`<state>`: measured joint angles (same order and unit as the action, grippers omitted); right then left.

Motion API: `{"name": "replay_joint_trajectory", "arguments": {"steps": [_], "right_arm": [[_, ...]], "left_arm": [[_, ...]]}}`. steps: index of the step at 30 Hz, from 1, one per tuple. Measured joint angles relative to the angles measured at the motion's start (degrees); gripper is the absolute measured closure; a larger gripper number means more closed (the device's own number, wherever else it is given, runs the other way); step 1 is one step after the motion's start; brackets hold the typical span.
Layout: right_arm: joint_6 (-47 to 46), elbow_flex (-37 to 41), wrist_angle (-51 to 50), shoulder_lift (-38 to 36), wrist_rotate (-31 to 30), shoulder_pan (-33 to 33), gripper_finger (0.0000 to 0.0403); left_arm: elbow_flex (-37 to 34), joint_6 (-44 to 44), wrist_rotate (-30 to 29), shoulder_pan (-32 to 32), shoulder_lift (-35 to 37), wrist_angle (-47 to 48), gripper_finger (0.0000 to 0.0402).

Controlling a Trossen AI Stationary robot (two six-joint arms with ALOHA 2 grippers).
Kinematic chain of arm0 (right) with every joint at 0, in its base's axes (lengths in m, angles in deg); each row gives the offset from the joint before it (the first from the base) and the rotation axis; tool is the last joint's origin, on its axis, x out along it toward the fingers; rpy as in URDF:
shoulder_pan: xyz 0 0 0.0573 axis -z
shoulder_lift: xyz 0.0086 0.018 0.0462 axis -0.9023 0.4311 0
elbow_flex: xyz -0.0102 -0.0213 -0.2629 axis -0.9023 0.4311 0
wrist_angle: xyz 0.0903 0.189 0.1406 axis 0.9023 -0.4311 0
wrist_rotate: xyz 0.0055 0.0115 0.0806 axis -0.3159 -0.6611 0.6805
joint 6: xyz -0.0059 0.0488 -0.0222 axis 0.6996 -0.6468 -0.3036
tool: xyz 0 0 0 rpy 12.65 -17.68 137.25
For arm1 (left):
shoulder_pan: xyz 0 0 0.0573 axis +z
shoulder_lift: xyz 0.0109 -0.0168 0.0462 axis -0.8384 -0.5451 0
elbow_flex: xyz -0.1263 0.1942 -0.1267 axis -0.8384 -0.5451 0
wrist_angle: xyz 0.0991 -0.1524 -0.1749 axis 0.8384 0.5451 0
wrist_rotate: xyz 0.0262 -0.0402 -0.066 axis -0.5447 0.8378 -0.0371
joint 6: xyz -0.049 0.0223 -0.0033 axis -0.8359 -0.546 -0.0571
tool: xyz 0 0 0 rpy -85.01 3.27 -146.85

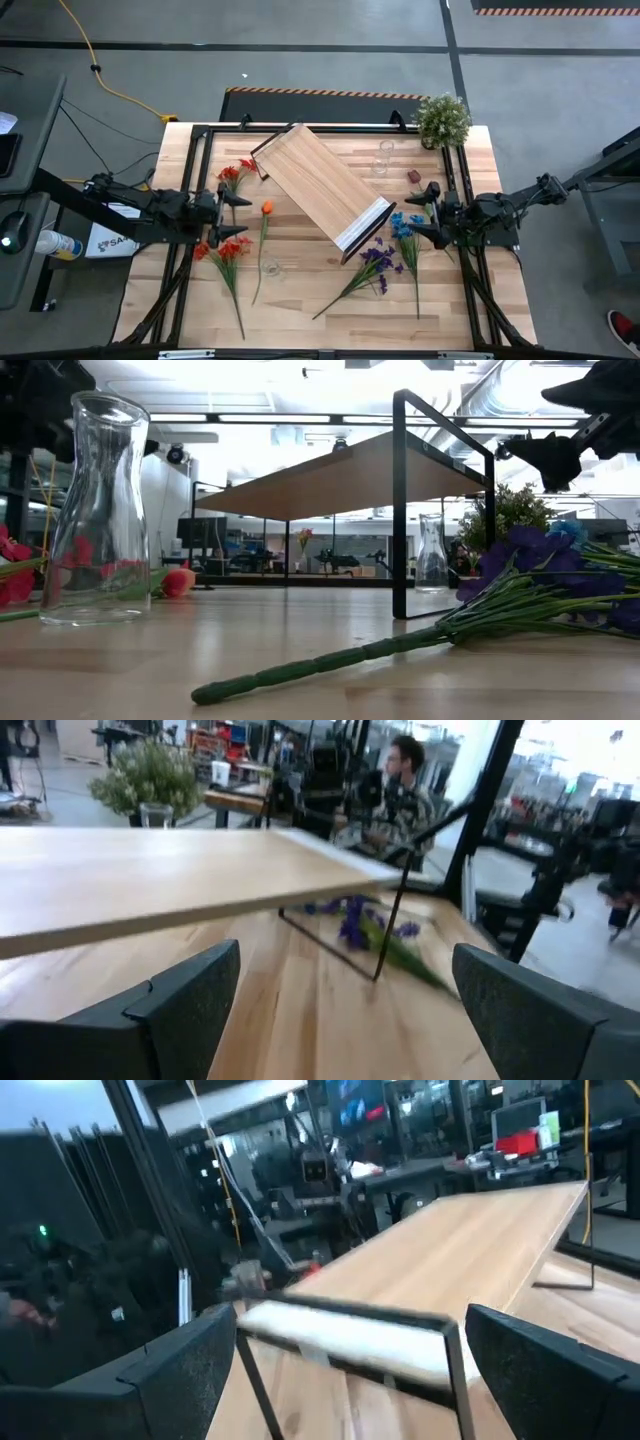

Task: Pick and place flowers into a vace then onto a shelf
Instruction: Put the top orange flowers into the bottom transparent vase

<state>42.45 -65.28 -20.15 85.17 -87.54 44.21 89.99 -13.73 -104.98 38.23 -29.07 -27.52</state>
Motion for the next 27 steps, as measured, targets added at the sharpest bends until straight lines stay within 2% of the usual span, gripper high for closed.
{"name": "replay_joint_trajectory", "arguments": {"steps": [6,11,16,19,27], "right_arm": [[-0.1,-3.7,9.4,0.0,0.5,0.0,0.0022],[4.6,-9.8,13.6,0.1,1.5,0.0,0.0022],[11.5,-17.2,13.9,0.2,1.4,0.0,0.0022],[12.4,-21.3,14.0,0.2,1.4,0.0,0.0022],[10.7,-29.4,14.0,0.2,0.7,0.0,0.0022]], "left_arm": [[5.3,-0.1,-0.4,0.0,0.0,-0.2,0.0005],[13.3,0.1,-0.8,0.0,0.0,3.0,0.0005],[23.1,0.3,-0.9,0.0,0.0,11.5,0.0005],[28.2,0.3,-0.8,0.0,0.0,15.9,0.0005],[35.2,0.1,-0.5,0.0,0.0,16.4,0.0005]]}}
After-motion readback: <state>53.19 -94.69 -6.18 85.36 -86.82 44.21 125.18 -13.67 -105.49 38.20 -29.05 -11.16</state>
